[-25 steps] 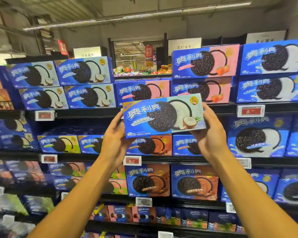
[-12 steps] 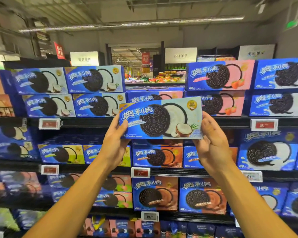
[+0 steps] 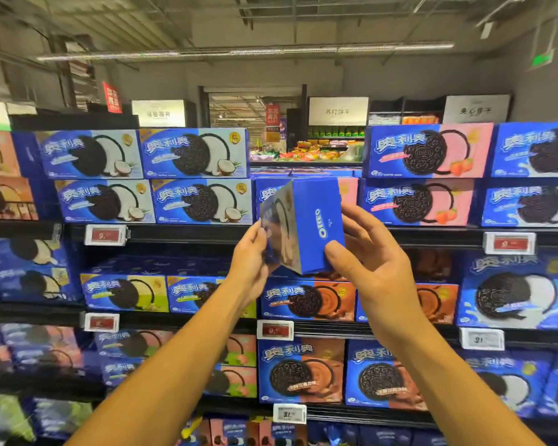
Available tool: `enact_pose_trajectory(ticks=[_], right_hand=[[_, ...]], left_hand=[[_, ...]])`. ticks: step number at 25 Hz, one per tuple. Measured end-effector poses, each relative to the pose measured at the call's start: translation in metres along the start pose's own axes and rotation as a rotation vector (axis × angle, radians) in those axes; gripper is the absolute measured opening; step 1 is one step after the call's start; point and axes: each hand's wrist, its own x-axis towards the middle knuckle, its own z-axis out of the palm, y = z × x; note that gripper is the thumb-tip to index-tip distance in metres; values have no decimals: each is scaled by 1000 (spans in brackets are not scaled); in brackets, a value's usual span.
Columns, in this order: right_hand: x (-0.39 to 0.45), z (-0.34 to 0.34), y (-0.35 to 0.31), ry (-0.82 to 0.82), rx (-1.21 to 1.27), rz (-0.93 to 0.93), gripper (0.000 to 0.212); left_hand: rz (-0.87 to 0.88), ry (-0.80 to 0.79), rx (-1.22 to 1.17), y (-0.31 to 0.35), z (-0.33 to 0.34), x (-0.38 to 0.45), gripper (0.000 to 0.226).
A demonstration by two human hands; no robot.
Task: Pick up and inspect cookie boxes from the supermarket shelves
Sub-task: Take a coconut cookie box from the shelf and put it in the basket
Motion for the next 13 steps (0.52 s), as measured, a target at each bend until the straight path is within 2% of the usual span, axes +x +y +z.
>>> enact_pose_trajectory(ticks=[8, 13], right_hand=[[-5, 11, -3, -19, -75, -15, 39], [-1, -12, 2, 163, 137, 90, 33]], left_hand=[[-10, -28, 20, 3, -9, -4, 28], [83, -2, 43, 21, -29, -17, 22]])
